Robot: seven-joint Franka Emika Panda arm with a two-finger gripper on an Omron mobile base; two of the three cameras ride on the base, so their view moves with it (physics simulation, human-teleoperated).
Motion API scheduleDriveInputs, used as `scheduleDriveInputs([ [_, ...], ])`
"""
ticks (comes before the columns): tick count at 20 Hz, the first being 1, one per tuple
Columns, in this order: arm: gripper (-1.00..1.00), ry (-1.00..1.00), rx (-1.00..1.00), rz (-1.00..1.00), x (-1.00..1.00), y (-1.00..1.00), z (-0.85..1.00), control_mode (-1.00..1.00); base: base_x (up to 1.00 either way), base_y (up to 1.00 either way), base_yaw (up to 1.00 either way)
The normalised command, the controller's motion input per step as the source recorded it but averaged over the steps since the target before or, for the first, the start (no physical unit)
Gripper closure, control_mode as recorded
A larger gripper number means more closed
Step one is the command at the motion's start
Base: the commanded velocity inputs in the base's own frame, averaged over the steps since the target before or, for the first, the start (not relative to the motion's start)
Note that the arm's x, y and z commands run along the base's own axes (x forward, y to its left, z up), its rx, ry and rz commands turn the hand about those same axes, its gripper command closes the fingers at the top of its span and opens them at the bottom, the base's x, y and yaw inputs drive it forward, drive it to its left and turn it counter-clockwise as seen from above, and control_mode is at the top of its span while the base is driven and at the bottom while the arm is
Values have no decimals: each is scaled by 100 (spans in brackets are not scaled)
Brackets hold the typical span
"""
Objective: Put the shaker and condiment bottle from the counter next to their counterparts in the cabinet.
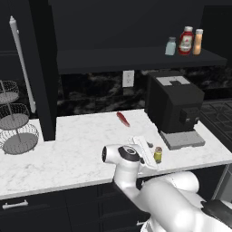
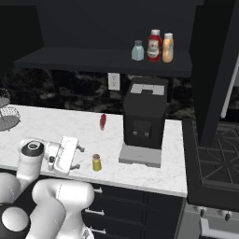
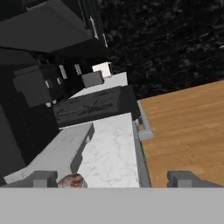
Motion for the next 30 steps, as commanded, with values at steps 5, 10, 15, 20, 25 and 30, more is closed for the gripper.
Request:
scheduleDriveInputs([
  [5, -100, 7, 0, 0, 34, -1, -8, -100, 0, 0, 0],
  [10, -100, 8, 0, 0, 31, 0, -22, -100, 0, 0, 0],
  [15, -100, 5, 0, 0, 14, 0, -22, -100, 0, 0, 0],
  [20, -100, 3, 0, 0, 2, -6, -25, -100, 0, 0, 0],
  [25, -100, 2, 0, 0, 1, -8, -12, -100, 0, 0, 0],
  [30, -100, 4, 0, 0, 9, -16, -10, -100, 0, 0, 0],
])
